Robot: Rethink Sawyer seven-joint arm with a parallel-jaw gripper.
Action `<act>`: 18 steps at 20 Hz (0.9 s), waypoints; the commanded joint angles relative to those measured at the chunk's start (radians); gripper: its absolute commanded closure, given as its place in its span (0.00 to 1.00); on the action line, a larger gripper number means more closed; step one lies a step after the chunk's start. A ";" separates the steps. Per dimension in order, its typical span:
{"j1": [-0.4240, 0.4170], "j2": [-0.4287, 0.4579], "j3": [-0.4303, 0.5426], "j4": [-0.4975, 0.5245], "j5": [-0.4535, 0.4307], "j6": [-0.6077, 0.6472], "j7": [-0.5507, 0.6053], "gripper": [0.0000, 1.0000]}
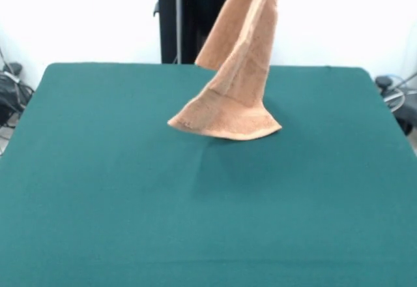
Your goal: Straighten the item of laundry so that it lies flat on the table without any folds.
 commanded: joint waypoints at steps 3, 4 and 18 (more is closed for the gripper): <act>0.069 0.060 -0.013 -0.129 0.063 0.170 0.396 1.00; 0.069 0.061 -0.012 -0.144 0.072 0.190 0.392 1.00; 0.056 0.138 0.032 -0.382 0.125 0.372 0.401 1.00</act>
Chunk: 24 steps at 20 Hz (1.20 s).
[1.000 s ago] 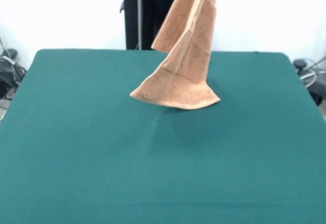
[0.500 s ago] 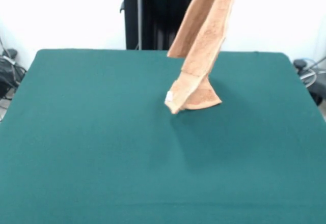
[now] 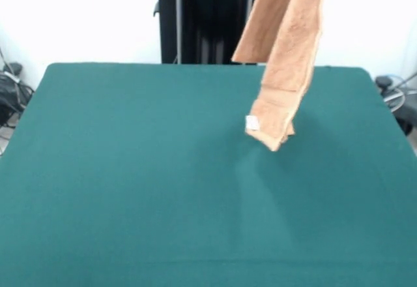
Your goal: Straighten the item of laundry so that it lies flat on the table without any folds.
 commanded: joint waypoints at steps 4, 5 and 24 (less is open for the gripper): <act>0.021 0.089 0.030 -0.121 0.079 0.063 0.314 1.00; 0.025 0.092 0.030 -0.118 0.092 0.053 0.318 1.00; 0.032 0.136 0.067 0.005 0.347 -0.234 0.172 1.00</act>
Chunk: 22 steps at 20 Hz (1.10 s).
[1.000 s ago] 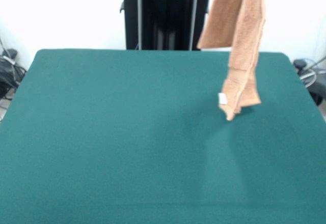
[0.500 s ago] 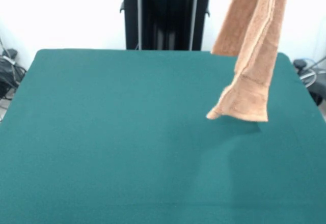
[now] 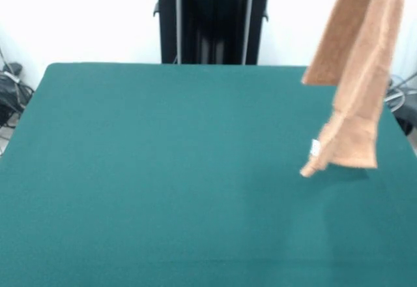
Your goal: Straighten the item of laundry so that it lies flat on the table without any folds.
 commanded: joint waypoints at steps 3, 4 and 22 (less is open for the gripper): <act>-0.013 0.025 0.077 0.170 0.159 -0.203 0.126 1.00; -0.017 0.025 0.085 0.183 0.175 -0.222 0.110 1.00; -0.149 -0.006 0.245 0.405 0.382 -0.390 -0.167 1.00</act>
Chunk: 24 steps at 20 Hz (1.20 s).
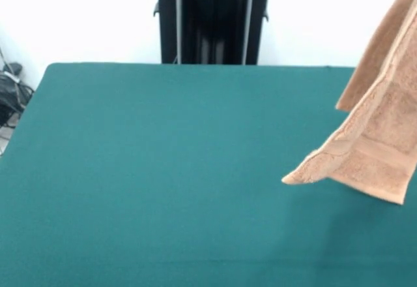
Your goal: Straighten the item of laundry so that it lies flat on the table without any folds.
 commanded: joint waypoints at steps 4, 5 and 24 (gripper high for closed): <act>-0.120 -0.033 0.185 0.302 0.070 -0.187 -0.250 1.00; -0.140 -0.035 0.208 0.320 0.078 -0.207 -0.271 1.00; -0.538 -0.010 0.719 0.557 -0.076 -0.525 -0.207 1.00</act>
